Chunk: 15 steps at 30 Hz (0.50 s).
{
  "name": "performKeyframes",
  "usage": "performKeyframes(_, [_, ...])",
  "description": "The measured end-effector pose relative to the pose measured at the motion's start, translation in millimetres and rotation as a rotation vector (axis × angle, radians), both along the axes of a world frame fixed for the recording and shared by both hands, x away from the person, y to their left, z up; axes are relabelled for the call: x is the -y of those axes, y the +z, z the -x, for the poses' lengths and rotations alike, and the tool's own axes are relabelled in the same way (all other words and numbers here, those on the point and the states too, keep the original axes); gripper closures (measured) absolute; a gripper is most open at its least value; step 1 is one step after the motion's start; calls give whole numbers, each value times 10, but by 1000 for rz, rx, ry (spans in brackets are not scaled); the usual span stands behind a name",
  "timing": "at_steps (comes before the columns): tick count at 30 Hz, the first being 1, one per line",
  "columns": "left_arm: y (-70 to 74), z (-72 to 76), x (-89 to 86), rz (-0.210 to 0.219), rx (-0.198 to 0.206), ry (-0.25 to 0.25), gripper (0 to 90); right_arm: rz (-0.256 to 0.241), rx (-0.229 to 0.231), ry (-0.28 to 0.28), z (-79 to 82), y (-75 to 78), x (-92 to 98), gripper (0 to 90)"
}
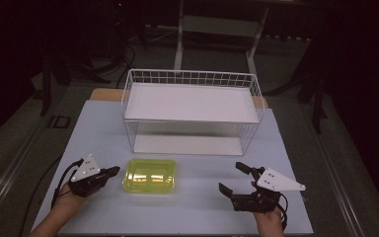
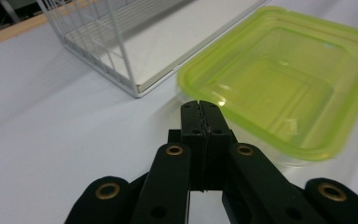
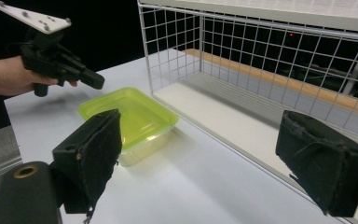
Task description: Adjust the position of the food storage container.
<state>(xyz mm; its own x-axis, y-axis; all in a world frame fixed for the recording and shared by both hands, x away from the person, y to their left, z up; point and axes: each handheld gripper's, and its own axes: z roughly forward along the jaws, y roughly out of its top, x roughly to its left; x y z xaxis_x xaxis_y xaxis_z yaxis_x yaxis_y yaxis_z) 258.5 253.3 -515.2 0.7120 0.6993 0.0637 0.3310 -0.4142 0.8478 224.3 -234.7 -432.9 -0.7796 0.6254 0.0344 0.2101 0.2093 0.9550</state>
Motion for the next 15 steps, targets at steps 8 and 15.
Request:
performKeyframes(8, [-109, -52, 70, 27, -6, -37, 900, 5, 3, -3, -10, -4, 7, 142])
performKeyframes(15, [-94, -71, 182, 27, -16, -51, 900, 1, 1, 1, -16, -9, 8, 142])
